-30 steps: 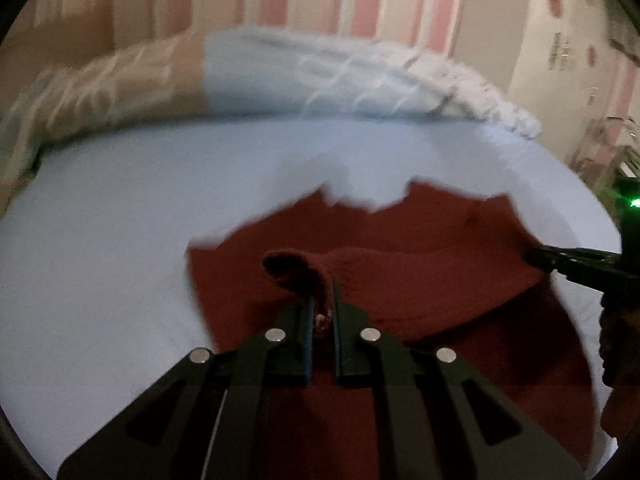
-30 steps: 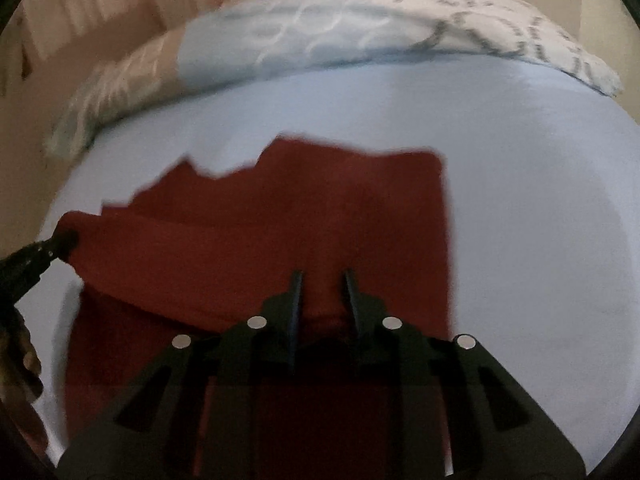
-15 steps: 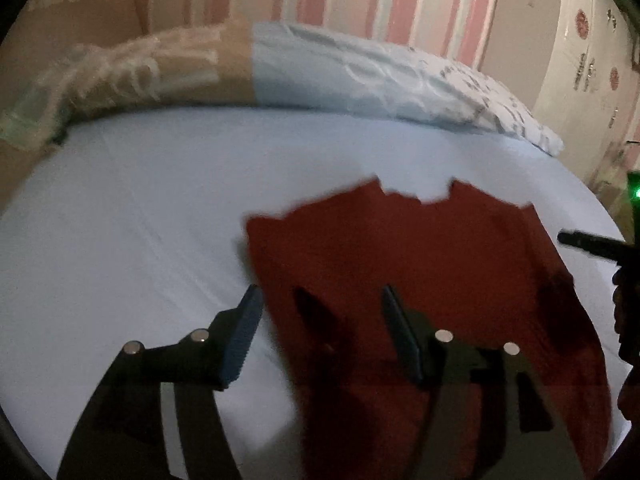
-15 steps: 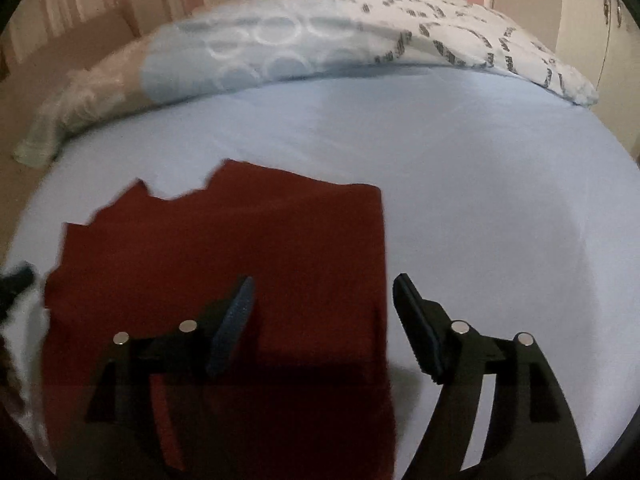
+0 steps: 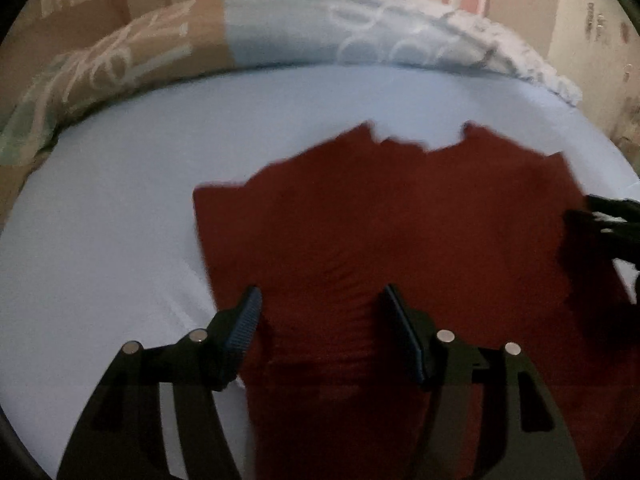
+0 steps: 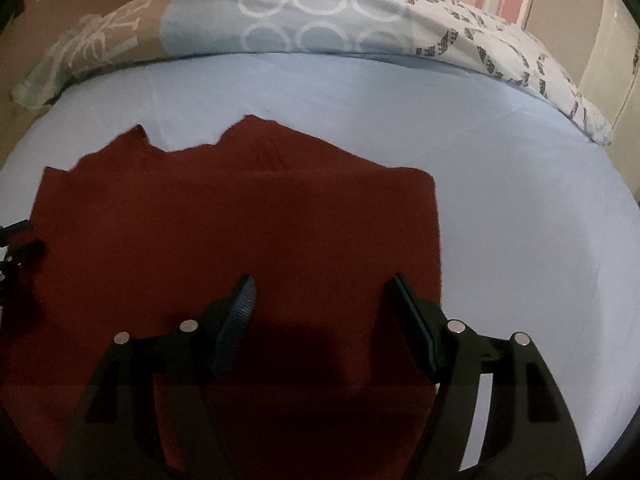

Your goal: Fold small clothes

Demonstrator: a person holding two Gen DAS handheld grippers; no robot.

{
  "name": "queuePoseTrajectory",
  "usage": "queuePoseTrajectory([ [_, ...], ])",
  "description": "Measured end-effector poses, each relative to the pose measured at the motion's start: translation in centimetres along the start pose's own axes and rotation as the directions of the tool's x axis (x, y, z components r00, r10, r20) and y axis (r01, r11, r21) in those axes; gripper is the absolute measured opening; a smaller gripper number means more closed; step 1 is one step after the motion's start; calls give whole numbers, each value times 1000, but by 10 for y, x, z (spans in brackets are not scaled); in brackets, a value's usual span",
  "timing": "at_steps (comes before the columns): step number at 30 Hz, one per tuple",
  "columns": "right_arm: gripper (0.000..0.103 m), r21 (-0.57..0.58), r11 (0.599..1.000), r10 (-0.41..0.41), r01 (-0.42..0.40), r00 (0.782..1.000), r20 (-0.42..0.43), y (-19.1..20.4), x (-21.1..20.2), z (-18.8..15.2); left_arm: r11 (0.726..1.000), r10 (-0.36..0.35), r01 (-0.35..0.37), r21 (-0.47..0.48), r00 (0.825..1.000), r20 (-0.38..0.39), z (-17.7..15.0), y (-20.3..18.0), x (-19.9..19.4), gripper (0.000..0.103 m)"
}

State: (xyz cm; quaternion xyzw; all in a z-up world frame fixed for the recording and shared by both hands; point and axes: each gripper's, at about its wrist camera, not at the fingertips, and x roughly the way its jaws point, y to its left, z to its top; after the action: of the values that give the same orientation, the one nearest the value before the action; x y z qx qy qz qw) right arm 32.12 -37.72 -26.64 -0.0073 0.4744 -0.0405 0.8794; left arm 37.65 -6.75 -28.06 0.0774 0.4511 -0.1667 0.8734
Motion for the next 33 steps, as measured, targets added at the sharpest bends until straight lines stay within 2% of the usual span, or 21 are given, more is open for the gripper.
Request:
queuePoseTrajectory([
  [1,75,2,1000,2,-2,1000,-6,-3,3,1,997,-52,51,-57,999,-6,-2,12,5,69],
  [2,78,24,1000,17,-16,1000,-15,-11,9,2,993,-74,73,-90,997,-5,-1,19,7,69],
  [4,84,86,995,53,-50,998,-39,-27,19,5,995,-59,58,-79,998,-11,3,21,8,69],
  [6,84,122,989,89,-82,995,-51,-36,22,7,998,-43,42,-42,999,-14,5,16,8,70],
  [8,81,102,992,83,-78,996,-40,-35,12,7,999,-33,32,-25,999,-11,4,13,-1,70],
  [11,85,49,993,102,-103,994,32,-23,-24,-1,1000,-17,18,-21,999,29,0,11,-25,79],
  [14,95,7,992,126,-127,988,85,-6,-55,-18,998,-34,37,-48,997,62,-16,-1,-52,95],
  [17,96,-28,996,89,-87,994,71,14,-68,-38,995,-67,70,-66,997,46,-36,-18,-67,96],
  [21,95,-24,996,90,-90,996,17,29,-69,-66,994,-53,53,-96,999,-2,-65,-37,-76,97],
  [23,93,-2,994,105,-105,993,45,31,-82,-79,990,-65,61,-128,997,-29,-81,-42,-82,97],
  [25,94,33,986,156,-161,982,104,30,-110,-94,986,-78,72,-150,996,-38,-91,-45,-91,97],
  [27,94,46,984,165,-172,977,132,33,-132,-111,982,-99,90,-169,994,-45,-105,-49,-104,97],
  [31,93,22,983,177,-181,976,128,42,-170,-154,985,-100,94,-146,994,-34,-130,-59,-131,97],
  [33,88,16,982,188,-191,976,109,45,-181,-174,986,-109,103,-134,993,-36,-144,-64,-145,97],
])
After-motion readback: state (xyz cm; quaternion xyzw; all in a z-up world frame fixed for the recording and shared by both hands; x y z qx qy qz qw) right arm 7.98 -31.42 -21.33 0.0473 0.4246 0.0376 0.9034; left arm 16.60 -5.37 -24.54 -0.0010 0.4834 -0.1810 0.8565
